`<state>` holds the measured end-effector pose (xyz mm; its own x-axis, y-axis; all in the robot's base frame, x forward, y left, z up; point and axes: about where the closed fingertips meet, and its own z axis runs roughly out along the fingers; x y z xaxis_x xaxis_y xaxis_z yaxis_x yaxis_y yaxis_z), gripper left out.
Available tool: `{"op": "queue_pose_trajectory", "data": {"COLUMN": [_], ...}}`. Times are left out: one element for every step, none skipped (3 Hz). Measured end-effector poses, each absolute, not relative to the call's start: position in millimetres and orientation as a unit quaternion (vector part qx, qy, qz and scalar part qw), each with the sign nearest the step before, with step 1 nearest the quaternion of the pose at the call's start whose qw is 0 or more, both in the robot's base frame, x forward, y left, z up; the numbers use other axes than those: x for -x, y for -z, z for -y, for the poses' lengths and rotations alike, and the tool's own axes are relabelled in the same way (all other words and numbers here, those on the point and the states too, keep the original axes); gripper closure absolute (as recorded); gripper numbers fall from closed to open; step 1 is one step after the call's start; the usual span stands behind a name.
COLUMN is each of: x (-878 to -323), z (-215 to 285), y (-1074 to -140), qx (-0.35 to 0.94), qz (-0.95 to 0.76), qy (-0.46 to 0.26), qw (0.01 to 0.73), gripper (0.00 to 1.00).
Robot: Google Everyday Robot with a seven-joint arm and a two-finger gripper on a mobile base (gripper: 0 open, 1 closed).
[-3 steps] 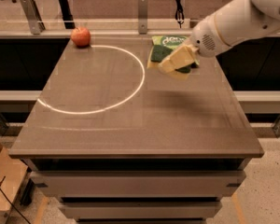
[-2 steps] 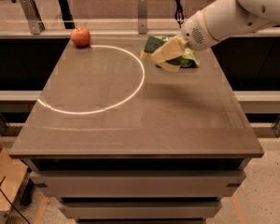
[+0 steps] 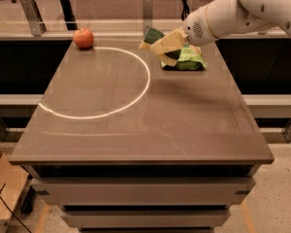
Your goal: Move sponge near apple
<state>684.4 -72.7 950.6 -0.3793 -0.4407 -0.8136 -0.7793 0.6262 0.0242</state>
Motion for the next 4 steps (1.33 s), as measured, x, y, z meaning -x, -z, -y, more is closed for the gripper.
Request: {"op": "queue_pose_trajectory", "data": {"x": [-694.9,-717.3,-749.1,-781.5], "z": [59.5,37.3,11.7,-7.7], "y": [-948.0,-945.7,-943.1,-934.7], "qx": [0.367,0.344,0.304,0.274], "qz": [-0.808,-0.814,-0.820,-0.825], "qy": [-0.195,-0.169,-0.147,-0.135], "qw": [0.418,0.437,0.463,0.476], "gripper": [1.00,1.00,1.00,1.00]}}
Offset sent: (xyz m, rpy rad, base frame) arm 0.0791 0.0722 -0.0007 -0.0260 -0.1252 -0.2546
